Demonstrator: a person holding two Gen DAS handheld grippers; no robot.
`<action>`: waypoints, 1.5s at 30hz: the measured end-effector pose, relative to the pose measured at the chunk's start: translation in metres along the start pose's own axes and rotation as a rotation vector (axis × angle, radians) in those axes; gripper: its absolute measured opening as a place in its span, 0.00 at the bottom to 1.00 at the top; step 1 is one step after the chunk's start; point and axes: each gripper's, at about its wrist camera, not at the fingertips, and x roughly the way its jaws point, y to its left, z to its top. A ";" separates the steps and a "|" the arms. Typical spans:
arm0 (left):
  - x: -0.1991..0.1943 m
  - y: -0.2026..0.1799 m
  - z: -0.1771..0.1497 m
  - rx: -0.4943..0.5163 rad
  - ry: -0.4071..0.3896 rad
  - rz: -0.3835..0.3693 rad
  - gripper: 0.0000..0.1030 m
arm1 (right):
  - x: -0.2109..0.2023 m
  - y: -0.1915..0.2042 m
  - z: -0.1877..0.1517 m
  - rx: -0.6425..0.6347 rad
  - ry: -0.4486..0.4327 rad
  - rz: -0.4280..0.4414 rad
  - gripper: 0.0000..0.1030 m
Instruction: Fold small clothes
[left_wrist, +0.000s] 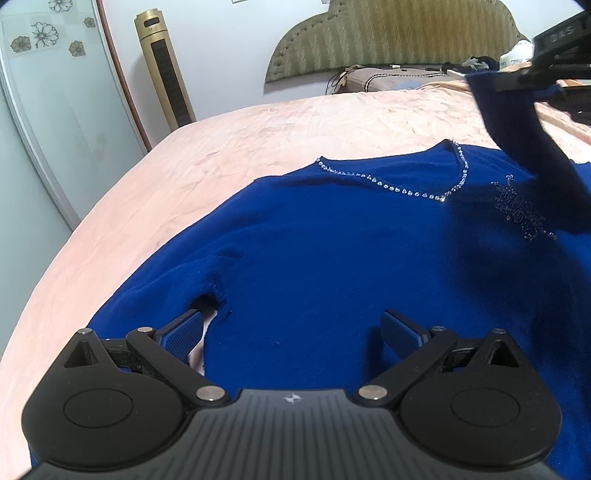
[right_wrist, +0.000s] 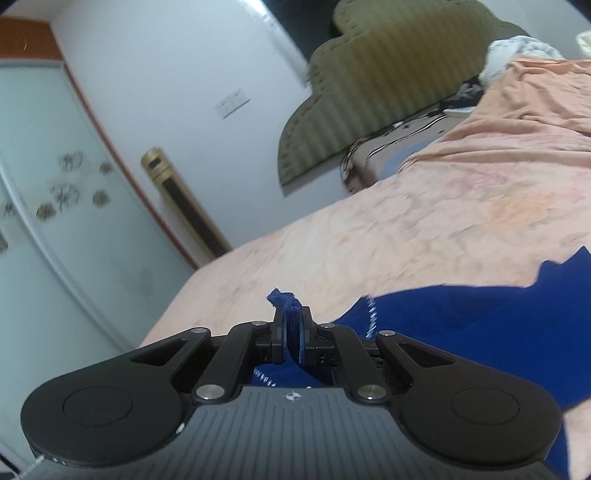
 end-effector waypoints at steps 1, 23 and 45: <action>0.000 0.001 0.000 0.000 0.002 0.002 1.00 | 0.003 0.005 -0.004 -0.013 0.011 0.000 0.09; 0.004 0.030 -0.009 -0.048 0.029 0.030 1.00 | 0.067 0.066 -0.041 0.041 0.219 0.161 0.09; 0.010 0.041 -0.015 -0.080 0.062 0.043 1.00 | 0.116 0.105 -0.077 0.067 0.358 0.224 0.09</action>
